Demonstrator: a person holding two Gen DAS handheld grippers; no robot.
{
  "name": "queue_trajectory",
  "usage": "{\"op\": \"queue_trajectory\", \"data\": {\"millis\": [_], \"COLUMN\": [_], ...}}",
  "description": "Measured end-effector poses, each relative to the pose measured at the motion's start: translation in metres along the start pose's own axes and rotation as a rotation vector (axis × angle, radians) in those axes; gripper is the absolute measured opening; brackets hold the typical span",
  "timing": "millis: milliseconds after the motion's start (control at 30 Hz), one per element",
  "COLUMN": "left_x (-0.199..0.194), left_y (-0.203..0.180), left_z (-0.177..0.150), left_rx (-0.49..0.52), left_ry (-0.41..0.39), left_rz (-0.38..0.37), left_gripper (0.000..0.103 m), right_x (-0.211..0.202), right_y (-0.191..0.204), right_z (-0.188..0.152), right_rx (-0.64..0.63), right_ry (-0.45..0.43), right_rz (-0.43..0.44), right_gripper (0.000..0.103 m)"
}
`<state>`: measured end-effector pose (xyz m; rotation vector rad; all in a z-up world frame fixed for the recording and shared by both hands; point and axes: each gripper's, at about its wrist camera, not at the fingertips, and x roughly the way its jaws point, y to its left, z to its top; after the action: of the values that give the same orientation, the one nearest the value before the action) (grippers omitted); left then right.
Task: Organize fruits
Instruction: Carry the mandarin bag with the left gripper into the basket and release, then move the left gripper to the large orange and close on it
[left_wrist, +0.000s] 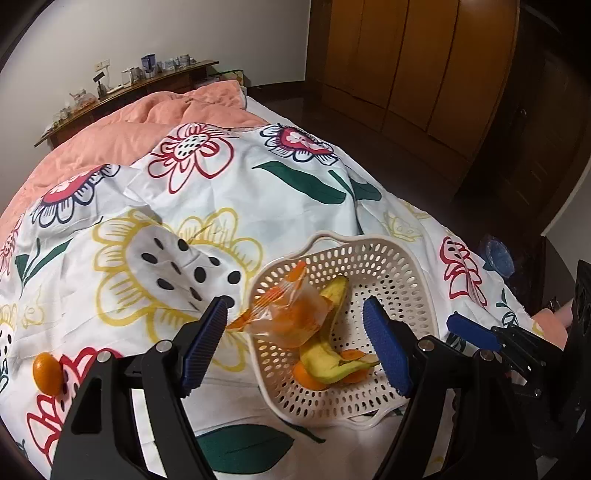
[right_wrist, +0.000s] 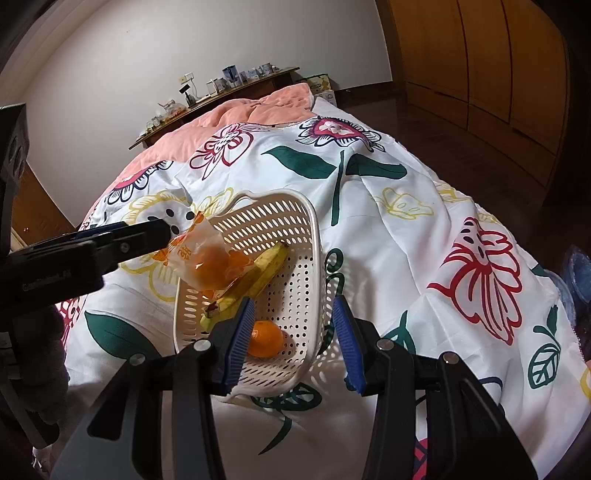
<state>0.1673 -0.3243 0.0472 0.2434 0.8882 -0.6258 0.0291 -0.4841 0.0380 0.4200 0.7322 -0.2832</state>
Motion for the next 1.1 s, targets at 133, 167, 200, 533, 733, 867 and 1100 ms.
{"op": "queue_trajectory", "data": {"millis": [133,167,200,533,733,867,1100], "left_x": [-0.008,-0.011,-0.015,-0.06,-0.096,-0.12,-0.145], "left_y": [0.008,0.011,0.014,0.047,0.077,0.099,0.134], "left_z": [-0.003,-0.004,-0.005,-0.017,-0.021,-0.025,-0.042], "left_rx": [-0.013,-0.019,-0.025,-0.084,-0.111,-0.14,-0.189], "left_ry": [-0.01,-0.015,-0.019,-0.073,-0.117,-0.15,-0.167], "left_rz": [0.011,0.013,0.014,0.052,0.099,0.126,0.188], "left_gripper": [0.077,0.077,0.077,0.08,0.083,0.083,0.086], "right_x": [-0.001,-0.001,-0.002,-0.01,-0.016,-0.019,-0.024], "right_y": [0.004,0.004,0.005,0.013,0.028,0.042,0.063], "right_z": [-0.001,-0.001,0.0,0.003,0.004,0.004,0.004], "right_rx": [-0.008,-0.008,-0.01,-0.014,-0.038,-0.06,-0.089], "right_ry": [0.002,0.002,0.001,-0.009,-0.015,-0.013,-0.01], "right_rz": [0.002,0.003,0.003,0.001,0.01,0.027,0.064], "right_gripper": [0.045,0.045,0.045,0.045,0.045,0.045,0.045]}}
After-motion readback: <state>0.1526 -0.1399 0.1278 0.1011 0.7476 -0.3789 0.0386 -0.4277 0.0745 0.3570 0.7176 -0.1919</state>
